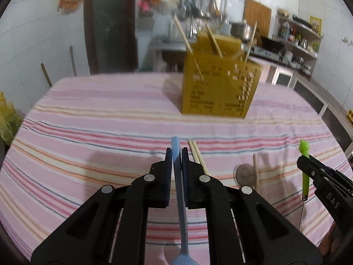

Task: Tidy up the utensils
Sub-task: 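Lift both forks upright and carry them toward the yellow holder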

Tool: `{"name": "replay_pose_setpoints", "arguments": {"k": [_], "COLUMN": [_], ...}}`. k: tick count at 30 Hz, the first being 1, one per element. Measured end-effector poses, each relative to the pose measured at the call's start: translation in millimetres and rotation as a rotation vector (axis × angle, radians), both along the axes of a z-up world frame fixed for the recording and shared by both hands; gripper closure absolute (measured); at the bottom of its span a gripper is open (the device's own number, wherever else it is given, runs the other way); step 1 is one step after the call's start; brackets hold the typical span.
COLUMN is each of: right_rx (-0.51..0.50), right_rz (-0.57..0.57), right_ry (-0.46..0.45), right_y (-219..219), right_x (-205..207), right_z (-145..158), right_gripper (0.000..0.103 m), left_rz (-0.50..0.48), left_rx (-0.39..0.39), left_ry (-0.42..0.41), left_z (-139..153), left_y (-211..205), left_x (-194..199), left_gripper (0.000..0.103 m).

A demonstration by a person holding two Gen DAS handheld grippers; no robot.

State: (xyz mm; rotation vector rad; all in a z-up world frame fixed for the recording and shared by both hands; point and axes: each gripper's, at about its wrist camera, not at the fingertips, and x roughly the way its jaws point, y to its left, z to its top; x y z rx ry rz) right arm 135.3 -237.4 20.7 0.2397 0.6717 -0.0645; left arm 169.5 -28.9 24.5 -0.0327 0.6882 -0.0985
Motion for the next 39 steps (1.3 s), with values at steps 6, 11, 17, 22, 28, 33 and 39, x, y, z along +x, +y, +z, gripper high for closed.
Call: {"name": "replay_pose_setpoints", "arguments": {"k": [6,11,17,22,28,33,39], "right_rx": [0.024,0.006,0.002,0.007,0.002,-0.024,-0.068], "right_rz": [-0.015,-0.023,-0.019,-0.016,-0.022,-0.026,-0.028], "right_ry": [-0.136,-0.233,-0.283,-0.290,-0.300,-0.315,-0.331], "right_y": [-1.6,1.5,3.7,1.9,-0.3,-2.0,-4.5], "right_x": [-35.2,-61.5,-75.7,-81.2,-82.6,-81.1,-71.5], "right_z": [20.1,33.4,37.8,37.2,41.3,49.0,62.9], "right_gripper": [0.087,0.087,0.087,0.087,0.087,0.087,0.087], "left_rz": [0.023,0.040,0.067,0.061,0.043,0.028,0.031], "left_rx": [-0.026,-0.027,-0.047,-0.044,-0.036,-0.026,-0.012], "left_ry": [-0.087,-0.155,-0.197,-0.212,-0.231,-0.248,-0.269], "left_z": [18.6,25.0,28.6,32.2,34.8,41.0,50.4], "left_y": [18.7,26.3,36.2,36.7,32.8,31.3,33.9], "left_x": [-29.5,-53.7,-69.5,-78.3,-82.4,-82.6,-73.6], "left_gripper": [0.096,0.096,0.097,0.098,0.098,0.099,0.100]}}
